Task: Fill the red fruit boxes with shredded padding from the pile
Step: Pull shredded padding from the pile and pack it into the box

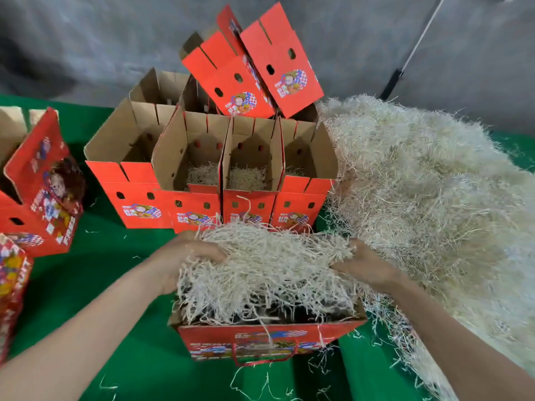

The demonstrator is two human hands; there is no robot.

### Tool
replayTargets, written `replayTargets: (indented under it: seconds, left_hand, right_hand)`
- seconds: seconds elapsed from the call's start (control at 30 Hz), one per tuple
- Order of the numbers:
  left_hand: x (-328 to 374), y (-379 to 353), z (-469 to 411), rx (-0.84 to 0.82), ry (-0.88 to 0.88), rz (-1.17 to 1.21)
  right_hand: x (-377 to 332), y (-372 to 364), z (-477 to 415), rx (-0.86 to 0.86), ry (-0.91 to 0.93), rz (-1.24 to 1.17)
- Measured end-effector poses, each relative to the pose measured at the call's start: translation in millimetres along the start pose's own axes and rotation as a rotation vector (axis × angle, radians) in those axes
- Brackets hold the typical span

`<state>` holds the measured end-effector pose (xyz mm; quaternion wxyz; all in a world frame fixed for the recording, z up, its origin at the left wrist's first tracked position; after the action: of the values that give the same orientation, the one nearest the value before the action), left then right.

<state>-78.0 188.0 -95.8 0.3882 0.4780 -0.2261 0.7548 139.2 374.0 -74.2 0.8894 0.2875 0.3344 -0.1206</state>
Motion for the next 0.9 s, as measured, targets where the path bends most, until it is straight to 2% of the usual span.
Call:
replayTargets:
  seconds: [0.07,0.2,0.37,0.47,0.63,0.77,0.83,0.9]
  left_hand:
    - [-1.4,4.8,1.6,-0.023,0.012,-0.032]
    - [-0.4,-3.7,4.8,-0.104,0.021,0.003]
    - [6.9,-37.4,12.6,-0.206,0.001,0.063]
    - [-2.6,-56.8,4.3,-0.167,0.042,-0.009]
    - [0.9,-57.3,-4.0,-0.037,-0.086,-0.160]
    - [13.0,-4.2,-3.0,0.109,-0.178,-0.079]
    - [10.8,4.7,1.2,0.122,-0.171,-0.077]
    - [8.4,1.1,2.0,0.093,-0.135,-0.085]
  right_hand:
    - [11.8,10.2,-2.7,0.038,-0.056,-0.017]
    - [3.2,17.8,0.8,0.083,-0.035,-0.102]
    - [-7.7,-23.9,7.7,-0.235,-0.034,-0.058]
    - [-27.1,-58.8,11.1,-0.390,0.034,-0.003]
    - [-41.4,-78.7,-2.0,-0.224,0.245,0.133]
    - [-1.7,-29.6,-9.7,-0.029,0.067,0.146]
    - [5.4,-21.7,-6.7,-0.007,0.049,0.168]
    - [7.4,-23.4,-6.7,-0.058,0.053,0.158]
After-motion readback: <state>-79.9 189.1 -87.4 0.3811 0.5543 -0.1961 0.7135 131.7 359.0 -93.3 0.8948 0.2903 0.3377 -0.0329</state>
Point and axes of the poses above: each hand's wrist, its own z-axis away from the middle knuckle, its own y-axis out of the back of the hand, x = y × z, the point moved 9 cm from there along -z, towards the middle knuckle, and after that the axes turned 9 degrees about -y, right-handed, at the moved point
